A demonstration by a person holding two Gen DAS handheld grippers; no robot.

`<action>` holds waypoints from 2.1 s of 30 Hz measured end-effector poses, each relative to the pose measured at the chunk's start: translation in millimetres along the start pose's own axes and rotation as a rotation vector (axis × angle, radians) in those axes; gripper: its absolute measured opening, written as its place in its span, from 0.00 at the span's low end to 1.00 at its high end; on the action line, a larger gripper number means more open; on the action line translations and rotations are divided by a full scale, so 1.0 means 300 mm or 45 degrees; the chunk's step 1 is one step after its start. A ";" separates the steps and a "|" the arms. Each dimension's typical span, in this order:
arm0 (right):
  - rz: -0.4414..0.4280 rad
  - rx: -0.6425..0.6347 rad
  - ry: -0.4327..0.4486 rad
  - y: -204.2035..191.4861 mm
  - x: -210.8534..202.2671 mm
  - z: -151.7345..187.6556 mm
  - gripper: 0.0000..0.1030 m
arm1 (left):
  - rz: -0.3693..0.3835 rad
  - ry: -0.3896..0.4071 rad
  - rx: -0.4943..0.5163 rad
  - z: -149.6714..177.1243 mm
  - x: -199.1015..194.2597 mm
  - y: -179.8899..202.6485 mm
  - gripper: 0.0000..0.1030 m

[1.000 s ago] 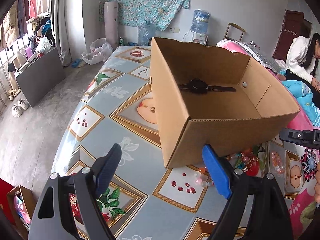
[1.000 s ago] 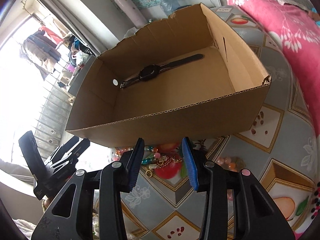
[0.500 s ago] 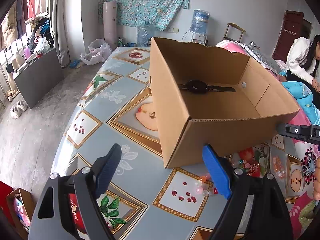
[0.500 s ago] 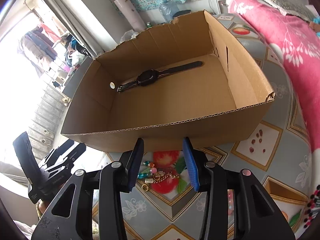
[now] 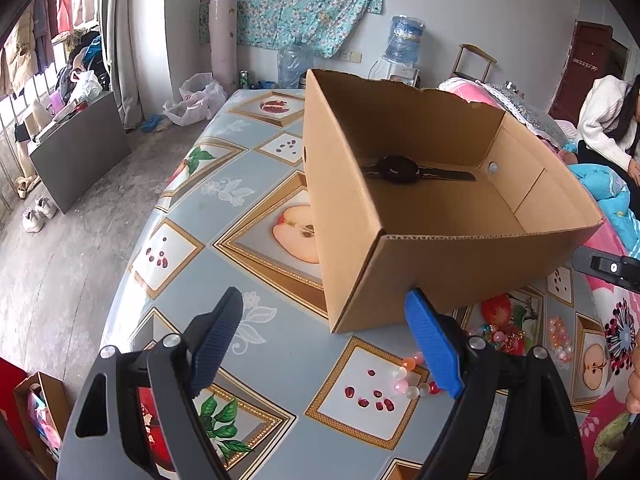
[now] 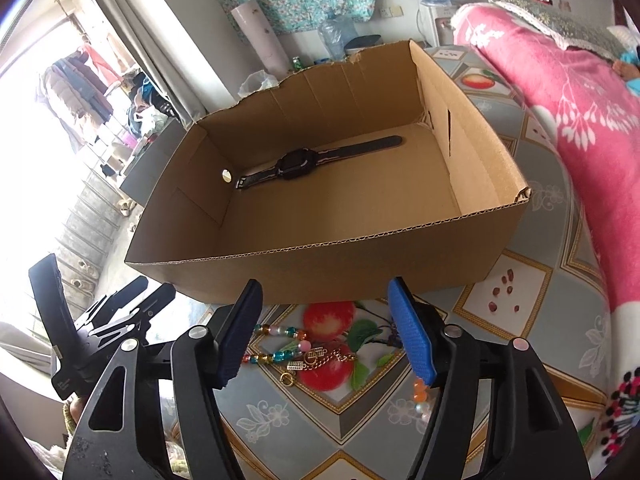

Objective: Organize jewelry
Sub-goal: 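Open both tools to drop the watch into the box and withdraw, then move both tools back toward the bracelets in front of the box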

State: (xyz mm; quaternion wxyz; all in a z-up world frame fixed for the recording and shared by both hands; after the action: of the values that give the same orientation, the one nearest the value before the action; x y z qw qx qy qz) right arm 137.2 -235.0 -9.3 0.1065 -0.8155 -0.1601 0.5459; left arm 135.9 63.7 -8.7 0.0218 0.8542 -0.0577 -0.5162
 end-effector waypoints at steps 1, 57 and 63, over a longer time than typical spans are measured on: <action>0.007 0.001 0.004 0.003 -0.002 -0.001 0.62 | 0.001 -0.003 -0.001 -0.001 0.001 0.000 0.80; 0.163 -0.264 -0.192 -0.109 0.086 0.410 0.80 | -0.088 -0.277 0.144 0.365 0.033 0.100 0.91; 0.177 -0.273 -0.207 -0.111 0.116 0.414 0.80 | -0.096 -0.278 0.133 0.365 0.038 0.089 0.95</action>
State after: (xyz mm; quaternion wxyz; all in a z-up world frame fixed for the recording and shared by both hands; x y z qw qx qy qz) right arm 29.8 -191.1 -74.7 -0.0328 -0.7844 -0.1688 0.5959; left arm 42.3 38.2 -67.3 -0.0483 0.7944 -0.0545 -0.6030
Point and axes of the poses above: each gripper's, at about its wrist camera, not at the fingertips, and x roughly the way its jaws point, y to its right, z to its underside, the point moved 2 cm from there along x, roughly the way its jaws point, and after that the axes turned 12 degrees about -y, right-handed, at the moved point
